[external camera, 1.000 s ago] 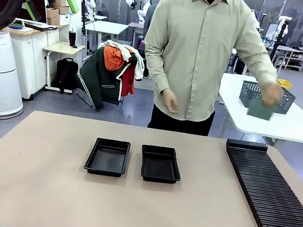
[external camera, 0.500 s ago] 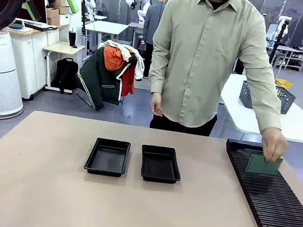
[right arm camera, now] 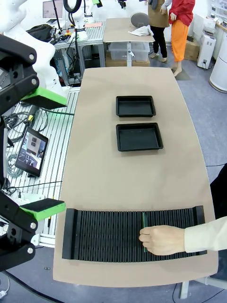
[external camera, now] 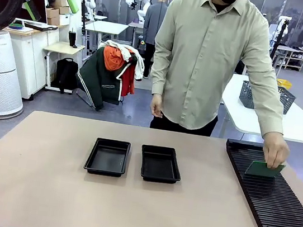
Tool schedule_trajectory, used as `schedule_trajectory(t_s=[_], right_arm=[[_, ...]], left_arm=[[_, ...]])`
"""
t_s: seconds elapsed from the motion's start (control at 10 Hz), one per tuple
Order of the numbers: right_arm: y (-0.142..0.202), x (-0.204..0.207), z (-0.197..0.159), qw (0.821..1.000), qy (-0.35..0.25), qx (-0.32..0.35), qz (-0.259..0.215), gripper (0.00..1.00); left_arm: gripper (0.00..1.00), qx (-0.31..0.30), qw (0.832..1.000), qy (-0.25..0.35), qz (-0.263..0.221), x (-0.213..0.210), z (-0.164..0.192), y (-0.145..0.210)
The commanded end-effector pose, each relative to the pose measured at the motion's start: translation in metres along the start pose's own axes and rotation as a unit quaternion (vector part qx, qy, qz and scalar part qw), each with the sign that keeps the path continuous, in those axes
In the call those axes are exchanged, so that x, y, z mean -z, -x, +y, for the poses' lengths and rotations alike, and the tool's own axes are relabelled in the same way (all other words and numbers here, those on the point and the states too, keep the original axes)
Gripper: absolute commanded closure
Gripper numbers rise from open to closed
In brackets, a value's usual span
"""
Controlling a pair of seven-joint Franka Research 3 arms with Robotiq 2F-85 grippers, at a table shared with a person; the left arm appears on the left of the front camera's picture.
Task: Inspect and transfer BCBs to ESD trays.
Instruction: Pick up the Blank PCB from the PCB Rack and place it in the left ESD tray.
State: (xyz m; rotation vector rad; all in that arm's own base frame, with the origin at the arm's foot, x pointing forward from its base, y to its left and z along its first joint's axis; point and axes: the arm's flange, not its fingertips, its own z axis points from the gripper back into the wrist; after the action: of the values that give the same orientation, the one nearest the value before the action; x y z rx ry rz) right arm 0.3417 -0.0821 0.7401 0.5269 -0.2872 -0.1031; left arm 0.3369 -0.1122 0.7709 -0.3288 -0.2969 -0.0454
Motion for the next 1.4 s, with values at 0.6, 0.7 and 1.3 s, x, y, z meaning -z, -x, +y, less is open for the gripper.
schedule_trajectory(t_s=[0.6,0.7,1.3], right_arm=[[-0.0001,0.0008,0.0003,1.0,0.0,0.0,0.001,0.0],[-0.0001,0.0008,0.0003,1.0,0.0,0.0,0.001,0.0],[-0.0001,0.0008,0.0003,1.0,0.0,0.0,0.001,0.0]], left_arm=[[0.0,0.0,1.0,0.0,0.0,-0.0003,0.0001,0.0004],[0.0,0.0,1.0,0.0,0.0,-0.0003,0.0001,0.0004],[0.0,0.0,1.0,0.0,0.0,-0.0003,0.0001,0.0004]])
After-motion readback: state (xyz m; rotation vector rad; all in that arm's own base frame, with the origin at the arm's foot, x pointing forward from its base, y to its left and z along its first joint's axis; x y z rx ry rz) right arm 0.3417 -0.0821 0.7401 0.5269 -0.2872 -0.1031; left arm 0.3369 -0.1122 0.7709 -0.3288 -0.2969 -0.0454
